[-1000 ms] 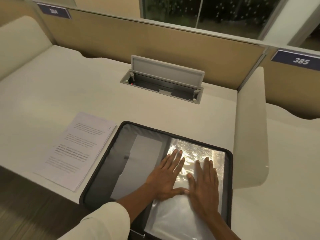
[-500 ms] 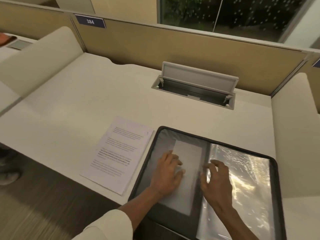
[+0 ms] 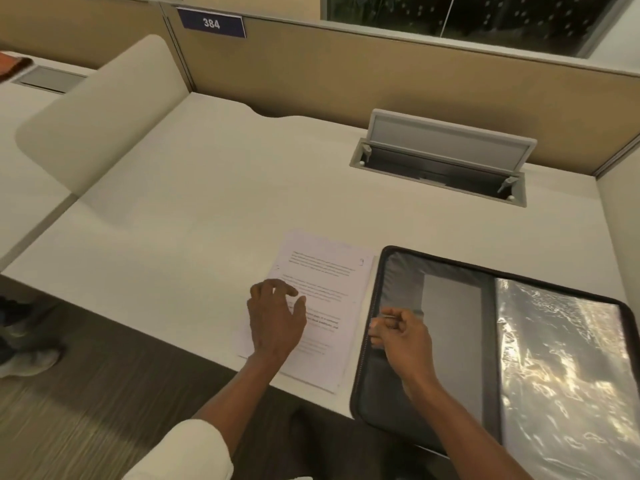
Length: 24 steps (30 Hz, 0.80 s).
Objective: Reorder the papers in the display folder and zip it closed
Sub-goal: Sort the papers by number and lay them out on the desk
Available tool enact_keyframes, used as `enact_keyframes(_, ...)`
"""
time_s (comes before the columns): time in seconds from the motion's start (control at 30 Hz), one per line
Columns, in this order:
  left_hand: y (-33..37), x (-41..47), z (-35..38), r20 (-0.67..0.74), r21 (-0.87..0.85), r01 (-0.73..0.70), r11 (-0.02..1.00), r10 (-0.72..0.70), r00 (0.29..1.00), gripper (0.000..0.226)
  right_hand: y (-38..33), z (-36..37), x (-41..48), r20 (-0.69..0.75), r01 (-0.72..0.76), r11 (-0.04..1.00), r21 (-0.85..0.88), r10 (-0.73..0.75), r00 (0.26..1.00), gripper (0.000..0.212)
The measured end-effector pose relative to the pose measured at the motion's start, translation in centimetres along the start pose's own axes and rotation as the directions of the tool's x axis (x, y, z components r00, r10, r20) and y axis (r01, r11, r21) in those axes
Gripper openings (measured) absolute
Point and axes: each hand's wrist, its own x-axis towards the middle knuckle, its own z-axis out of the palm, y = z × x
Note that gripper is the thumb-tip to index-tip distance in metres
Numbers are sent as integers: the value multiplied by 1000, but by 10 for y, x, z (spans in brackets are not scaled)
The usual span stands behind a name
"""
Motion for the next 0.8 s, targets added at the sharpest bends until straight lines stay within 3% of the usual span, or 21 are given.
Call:
enact_keyframes(0.23,-17,44,-20,130,55,159,986,-165,978,39,-17,46,3,-15,-112,988,-103,111,994,61)
enact_keyframes(0.43,-9,73,-17,269,183,287,940,-329,905,81,-24,59,22,-18,-78,979,-186,76,997,62)
enact_keyframes(0.57,2,91,-19,327,266,409,873,-481,814,101,-24,63,38,5,-111,971,-211,114,993,59)
enact_keyframes(0.67,-3,106,-14,346,282,490,825,-564,750,102,-22,64,49,16,-116,960,-255,124,992,52)
enact_keyframes(0.8,-8,117,-13,361,290,550,783,-622,695,86,-24,65,53,30,-123,939,-320,140,990,52)
